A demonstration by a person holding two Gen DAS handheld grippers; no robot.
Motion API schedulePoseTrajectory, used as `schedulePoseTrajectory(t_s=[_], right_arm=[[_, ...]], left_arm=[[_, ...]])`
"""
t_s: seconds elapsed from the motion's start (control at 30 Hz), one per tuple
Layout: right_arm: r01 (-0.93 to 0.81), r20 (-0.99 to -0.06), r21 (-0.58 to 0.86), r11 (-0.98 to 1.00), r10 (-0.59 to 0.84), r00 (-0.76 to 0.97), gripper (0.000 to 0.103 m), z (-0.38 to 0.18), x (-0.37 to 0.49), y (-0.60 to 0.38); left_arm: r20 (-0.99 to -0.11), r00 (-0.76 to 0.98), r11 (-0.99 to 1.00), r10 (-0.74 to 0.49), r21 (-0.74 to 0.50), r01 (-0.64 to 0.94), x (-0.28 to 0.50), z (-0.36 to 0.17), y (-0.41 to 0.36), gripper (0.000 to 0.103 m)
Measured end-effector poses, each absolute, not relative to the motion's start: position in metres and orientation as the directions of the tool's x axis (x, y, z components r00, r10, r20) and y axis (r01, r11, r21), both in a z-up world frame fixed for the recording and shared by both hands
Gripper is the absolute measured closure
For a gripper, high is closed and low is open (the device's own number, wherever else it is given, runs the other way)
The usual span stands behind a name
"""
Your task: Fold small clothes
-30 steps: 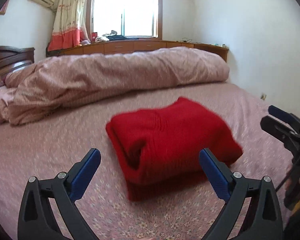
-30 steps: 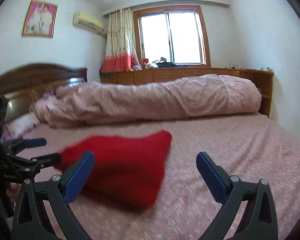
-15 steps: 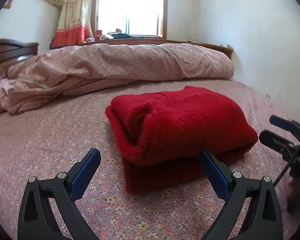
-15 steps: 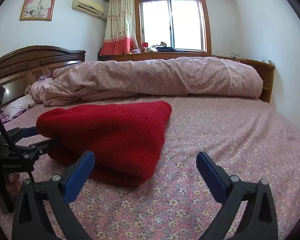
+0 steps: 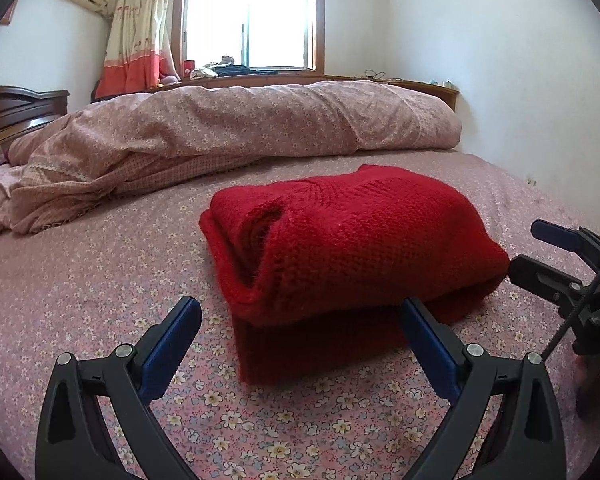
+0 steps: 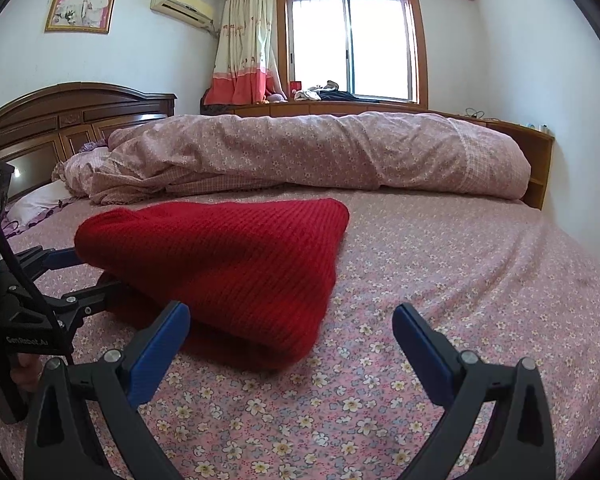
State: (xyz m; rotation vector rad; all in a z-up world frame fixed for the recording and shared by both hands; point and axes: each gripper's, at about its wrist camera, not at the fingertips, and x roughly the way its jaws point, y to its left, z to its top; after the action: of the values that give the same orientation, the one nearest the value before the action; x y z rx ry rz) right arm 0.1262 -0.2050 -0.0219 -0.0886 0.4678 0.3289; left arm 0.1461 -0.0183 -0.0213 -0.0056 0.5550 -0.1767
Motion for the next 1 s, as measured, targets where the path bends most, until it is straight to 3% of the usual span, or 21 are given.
schedulePoseTrajectory(t_s=[1.0], right_arm=[[-0.343, -0.479, -0.025, 0.939, 0.29, 0.828, 0.0, -0.0267, 0.1289, -0.2013]], left_arm=[[-0.545, 0.82, 0.982, -0.175, -0.036, 0.186, 0.1453, -0.0242, -0.0276, 0.007]])
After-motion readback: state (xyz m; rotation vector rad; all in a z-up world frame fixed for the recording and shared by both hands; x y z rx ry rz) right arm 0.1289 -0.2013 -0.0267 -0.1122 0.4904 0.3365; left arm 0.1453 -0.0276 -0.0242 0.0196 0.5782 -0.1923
